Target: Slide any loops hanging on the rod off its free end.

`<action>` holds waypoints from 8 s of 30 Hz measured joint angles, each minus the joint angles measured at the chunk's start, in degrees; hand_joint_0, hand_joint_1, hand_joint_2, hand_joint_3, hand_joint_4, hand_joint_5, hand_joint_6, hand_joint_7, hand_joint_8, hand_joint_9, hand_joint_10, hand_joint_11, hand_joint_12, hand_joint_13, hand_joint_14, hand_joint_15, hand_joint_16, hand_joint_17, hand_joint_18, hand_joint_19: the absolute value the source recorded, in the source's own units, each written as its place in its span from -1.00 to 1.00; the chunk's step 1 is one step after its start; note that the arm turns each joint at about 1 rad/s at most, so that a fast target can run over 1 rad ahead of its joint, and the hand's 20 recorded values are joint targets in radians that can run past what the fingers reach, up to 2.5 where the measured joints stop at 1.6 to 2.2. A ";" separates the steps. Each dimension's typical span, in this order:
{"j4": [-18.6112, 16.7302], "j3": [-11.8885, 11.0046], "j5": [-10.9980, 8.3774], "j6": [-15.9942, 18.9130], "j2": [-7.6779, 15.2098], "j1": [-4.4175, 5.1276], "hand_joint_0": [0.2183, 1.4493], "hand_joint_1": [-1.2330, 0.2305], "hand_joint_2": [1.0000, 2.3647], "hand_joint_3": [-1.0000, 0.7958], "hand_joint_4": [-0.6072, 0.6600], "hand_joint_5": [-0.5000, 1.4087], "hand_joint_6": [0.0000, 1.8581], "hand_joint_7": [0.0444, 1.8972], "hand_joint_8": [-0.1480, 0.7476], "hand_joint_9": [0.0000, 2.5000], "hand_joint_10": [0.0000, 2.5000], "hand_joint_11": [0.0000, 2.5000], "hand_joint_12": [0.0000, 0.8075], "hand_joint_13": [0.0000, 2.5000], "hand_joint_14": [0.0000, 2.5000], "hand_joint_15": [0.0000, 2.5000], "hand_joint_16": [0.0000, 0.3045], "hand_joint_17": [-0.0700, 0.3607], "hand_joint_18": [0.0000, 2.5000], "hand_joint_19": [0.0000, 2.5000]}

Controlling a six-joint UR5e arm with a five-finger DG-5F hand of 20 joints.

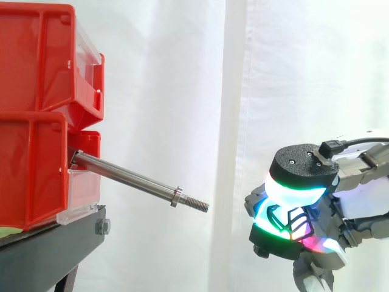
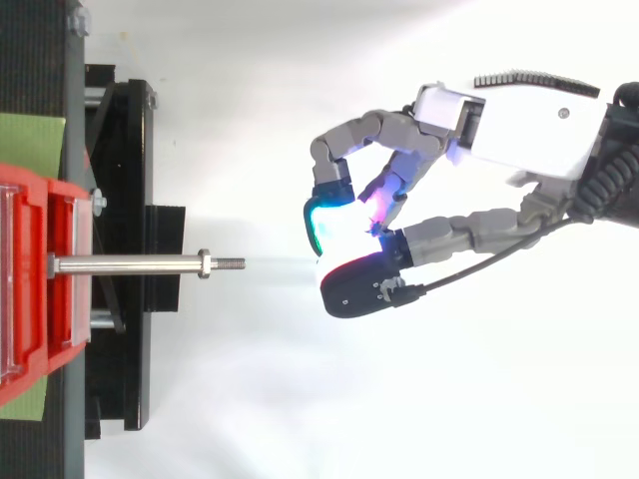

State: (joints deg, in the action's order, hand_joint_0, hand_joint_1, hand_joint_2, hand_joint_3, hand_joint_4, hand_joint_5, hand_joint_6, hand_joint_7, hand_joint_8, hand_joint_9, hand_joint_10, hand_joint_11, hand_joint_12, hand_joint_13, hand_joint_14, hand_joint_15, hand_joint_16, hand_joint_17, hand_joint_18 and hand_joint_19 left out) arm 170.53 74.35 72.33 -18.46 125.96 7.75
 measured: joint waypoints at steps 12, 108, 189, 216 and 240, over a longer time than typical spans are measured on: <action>0.09 0.00 -0.27 0.03 -0.01 0.06 -0.39 -0.05 -0.97 -0.09 0.21 -0.67 -0.12 0.46 0.09 -0.11 -0.99 -0.23 -0.17 -0.15 -0.99 -0.48 -0.70 -0.20 -0.37 -0.57; 4.90 -0.01 -3.78 6.59 -0.01 2.32 -0.31 -0.25 -1.00 -0.42 0.30 -0.67 -0.07 0.47 0.06 -0.10 -0.99 -0.12 -0.19 -0.16 -0.98 -0.49 -0.72 -0.23 -0.33 -0.63; 4.98 0.00 -4.04 6.79 -0.01 2.69 -0.38 -0.08 -0.97 -0.19 0.31 -0.65 -0.11 0.57 0.06 -0.05 -0.99 -0.07 -0.27 -0.23 -0.98 -0.52 -0.71 -0.22 -0.39 -0.62; 5.10 0.00 -4.04 6.94 -0.01 2.71 -0.39 -0.16 -0.96 0.03 0.28 -0.65 -0.09 0.62 0.07 -0.03 -0.99 -0.05 -0.29 -0.23 -0.99 -0.51 -0.71 -0.22 -0.38 -0.62; 4.69 0.00 -3.77 6.72 0.06 2.71 -0.32 -0.25 -0.96 0.03 0.11 -0.67 -0.06 0.59 0.05 -0.13 -0.99 -0.13 -0.24 -0.29 -0.99 -0.55 -0.71 -0.22 -0.40 -0.66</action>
State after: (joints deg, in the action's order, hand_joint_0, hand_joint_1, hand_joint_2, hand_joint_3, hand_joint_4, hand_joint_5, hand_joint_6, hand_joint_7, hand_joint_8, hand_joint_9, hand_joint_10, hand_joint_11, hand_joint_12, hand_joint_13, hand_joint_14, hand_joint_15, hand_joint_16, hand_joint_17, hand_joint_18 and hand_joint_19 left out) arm 175.23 74.35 68.56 -11.74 126.02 10.46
